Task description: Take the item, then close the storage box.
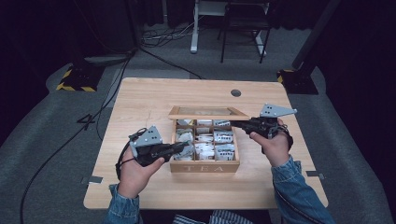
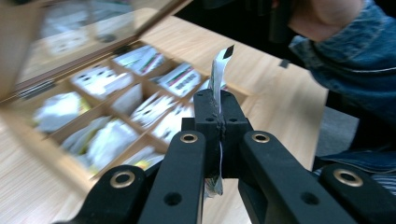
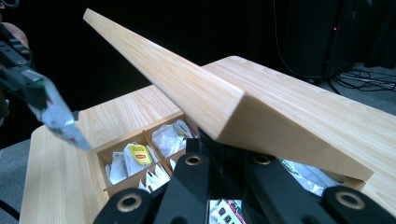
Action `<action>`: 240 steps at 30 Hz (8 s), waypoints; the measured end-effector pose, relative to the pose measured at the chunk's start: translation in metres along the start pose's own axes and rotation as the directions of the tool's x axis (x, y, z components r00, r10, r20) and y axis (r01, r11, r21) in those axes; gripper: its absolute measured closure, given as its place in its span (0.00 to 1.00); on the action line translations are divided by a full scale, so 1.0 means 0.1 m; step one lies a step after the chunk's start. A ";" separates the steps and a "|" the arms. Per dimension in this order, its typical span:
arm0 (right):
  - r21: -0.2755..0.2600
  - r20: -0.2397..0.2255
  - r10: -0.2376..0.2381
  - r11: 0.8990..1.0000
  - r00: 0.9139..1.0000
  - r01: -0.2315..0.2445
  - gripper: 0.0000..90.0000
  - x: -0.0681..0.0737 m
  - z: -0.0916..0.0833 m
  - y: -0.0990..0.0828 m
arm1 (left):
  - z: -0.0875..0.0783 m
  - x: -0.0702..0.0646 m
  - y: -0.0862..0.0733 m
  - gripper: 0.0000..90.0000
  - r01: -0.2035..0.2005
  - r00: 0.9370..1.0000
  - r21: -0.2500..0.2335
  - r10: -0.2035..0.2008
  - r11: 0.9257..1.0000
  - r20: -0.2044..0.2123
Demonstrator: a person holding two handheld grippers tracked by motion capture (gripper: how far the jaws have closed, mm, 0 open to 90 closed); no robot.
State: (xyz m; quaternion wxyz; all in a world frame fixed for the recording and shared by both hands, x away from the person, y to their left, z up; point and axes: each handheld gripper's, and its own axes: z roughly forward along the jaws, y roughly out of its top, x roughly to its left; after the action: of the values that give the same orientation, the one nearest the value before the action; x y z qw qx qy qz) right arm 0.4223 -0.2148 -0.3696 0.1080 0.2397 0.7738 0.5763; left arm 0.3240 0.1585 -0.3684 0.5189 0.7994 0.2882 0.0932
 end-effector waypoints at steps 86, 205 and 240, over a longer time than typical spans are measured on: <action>0.003 -0.005 0.007 1.000 1.000 -0.007 1.00 0.00 -0.01 -0.02 | -0.20 1.21 -1.08 0.39 0.367 0.839 -0.008 -0.335 0.930 -0.430; 0.371 -0.028 -0.011 0.928 1.000 0.021 0.99 0.44 -0.27 -0.67 | -0.40 1.19 -0.92 0.32 0.339 0.836 -0.005 -0.304 0.941 -0.457; 0.510 -0.038 -0.036 0.859 0.999 0.050 0.95 0.39 -0.30 -0.71 | -0.51 1.17 -1.00 0.32 0.352 0.822 -0.011 -0.315 0.936 -0.474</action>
State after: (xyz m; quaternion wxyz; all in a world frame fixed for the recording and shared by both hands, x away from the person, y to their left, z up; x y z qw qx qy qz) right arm 0.3573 -0.2365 -0.4229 0.0430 0.2347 0.9054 0.3513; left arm 0.3597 0.2930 -0.4514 0.4111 0.7093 0.5435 0.1801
